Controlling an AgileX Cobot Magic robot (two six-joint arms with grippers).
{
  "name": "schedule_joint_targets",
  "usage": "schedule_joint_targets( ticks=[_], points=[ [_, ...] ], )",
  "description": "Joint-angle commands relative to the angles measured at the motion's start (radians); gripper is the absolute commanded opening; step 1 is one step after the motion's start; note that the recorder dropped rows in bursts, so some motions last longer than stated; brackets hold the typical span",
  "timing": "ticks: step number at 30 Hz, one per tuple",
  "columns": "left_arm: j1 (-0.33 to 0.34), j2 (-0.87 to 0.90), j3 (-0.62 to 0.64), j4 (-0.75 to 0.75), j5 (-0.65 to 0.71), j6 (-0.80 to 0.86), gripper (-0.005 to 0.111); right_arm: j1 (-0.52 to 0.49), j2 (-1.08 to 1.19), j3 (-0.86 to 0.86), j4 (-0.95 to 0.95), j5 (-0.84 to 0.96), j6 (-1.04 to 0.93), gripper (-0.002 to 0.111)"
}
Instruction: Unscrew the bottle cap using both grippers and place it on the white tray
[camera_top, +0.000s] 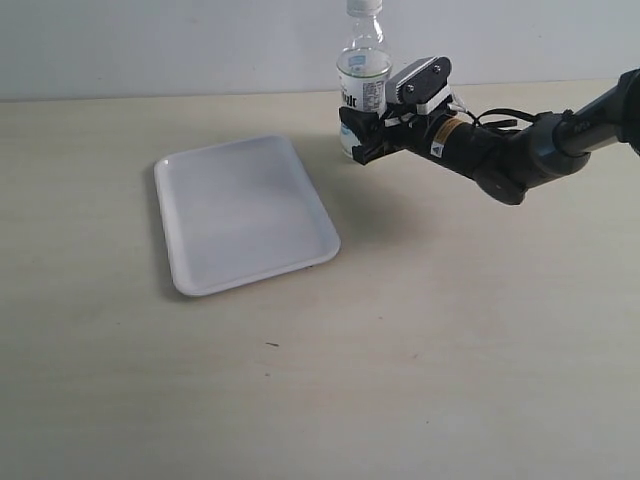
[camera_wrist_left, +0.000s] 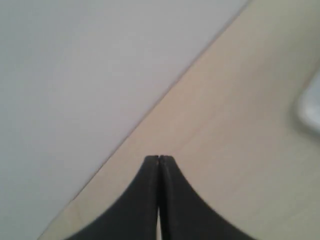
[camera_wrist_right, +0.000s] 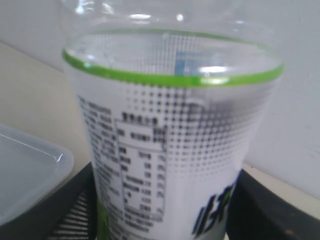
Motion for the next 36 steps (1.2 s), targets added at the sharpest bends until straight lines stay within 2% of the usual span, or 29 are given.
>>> schedule_joint_targets(
  ticks=[1, 4, 8, 15, 20, 22, 25, 27, 28, 32, 36],
  points=[
    [-0.037, 0.043, -0.135, -0.513, 0.026, 0.2, 0.0, 0.001, 0.007, 0.005, -0.15, 0.095, -0.017, 0.0],
    [-0.081, 0.074, -0.193, -0.642, 0.049, 0.229, 0.0, 0.001, 0.007, 0.005, -0.145, 0.095, -0.017, 0.0],
    [-0.17, 0.123, -0.261, -0.595, 0.084, 0.215, 0.0, 0.001, 0.003, 0.005, -0.166, 0.095, -0.017, 0.0],
    [-0.306, 0.163, -0.283, -0.457, 0.048, 0.193, 0.0, 0.001, -0.024, 0.005, -0.217, 0.102, -0.017, 0.0],
    [-0.323, 0.167, -0.283, -0.477, -0.014, 0.155, 0.001, 0.001, -0.026, 0.005, -0.217, 0.104, -0.022, 0.0],
    [-0.323, 0.167, -0.283, -0.473, -0.059, 0.117, 0.008, 0.001, -0.028, 0.005, -0.217, 0.104, -0.035, 0.0],
    [-0.327, 0.167, -0.283, -0.473, -0.07, 0.11, 0.032, 0.001, -0.03, 0.005, -0.217, 0.107, -0.043, 0.0],
    [-0.332, 0.171, -0.283, -0.473, -0.053, 0.096, 0.052, 0.001, -0.03, 0.005, -0.217, 0.107, -0.043, 0.0],
    [-0.334, 0.174, -0.283, -0.47, -0.045, 0.096, 0.055, 0.001, -0.03, 0.005, -0.217, 0.107, -0.054, 0.0],
    [-0.359, 0.203, -0.283, -0.358, 0.018, 0.154, 0.047, 0.001, -0.03, 0.005, -0.217, 0.107, -0.07, 0.0],
    [-0.392, 0.235, -0.281, -0.312, 0.023, 0.214, 0.046, 0.001, -0.03, 0.005, -0.217, 0.107, -0.109, 0.0]
  ],
)
